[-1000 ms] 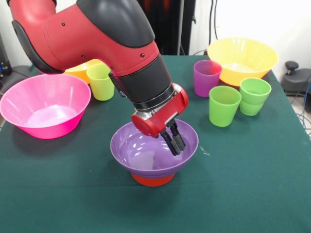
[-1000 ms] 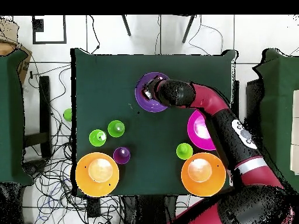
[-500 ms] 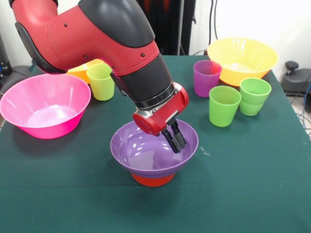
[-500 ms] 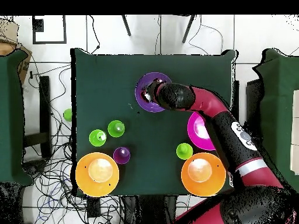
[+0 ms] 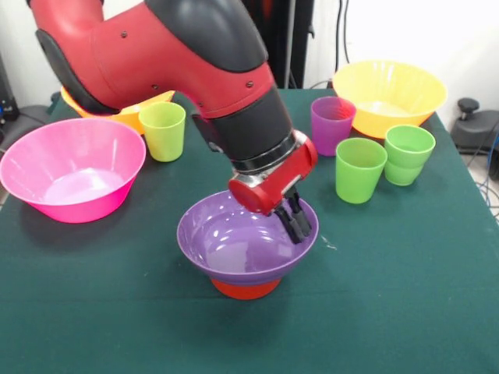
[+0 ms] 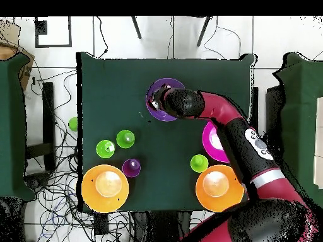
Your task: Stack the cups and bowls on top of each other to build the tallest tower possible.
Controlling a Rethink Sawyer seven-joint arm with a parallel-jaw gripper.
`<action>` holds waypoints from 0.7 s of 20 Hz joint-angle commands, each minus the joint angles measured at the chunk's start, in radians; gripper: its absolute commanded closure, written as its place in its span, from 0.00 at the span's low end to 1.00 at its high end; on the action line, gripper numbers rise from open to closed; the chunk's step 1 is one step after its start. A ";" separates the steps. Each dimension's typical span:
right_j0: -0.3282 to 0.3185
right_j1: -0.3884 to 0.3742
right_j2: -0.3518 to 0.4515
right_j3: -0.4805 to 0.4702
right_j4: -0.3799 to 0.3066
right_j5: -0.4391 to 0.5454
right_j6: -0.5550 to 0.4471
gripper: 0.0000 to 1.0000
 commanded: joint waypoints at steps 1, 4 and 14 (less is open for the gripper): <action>0.128 -0.030 -0.102 -0.013 0.011 0.101 0.187 1.00; 0.166 -0.042 -0.118 -0.018 0.026 0.110 0.197 1.00; 0.204 -0.010 -0.135 -0.055 0.078 0.114 0.154 1.00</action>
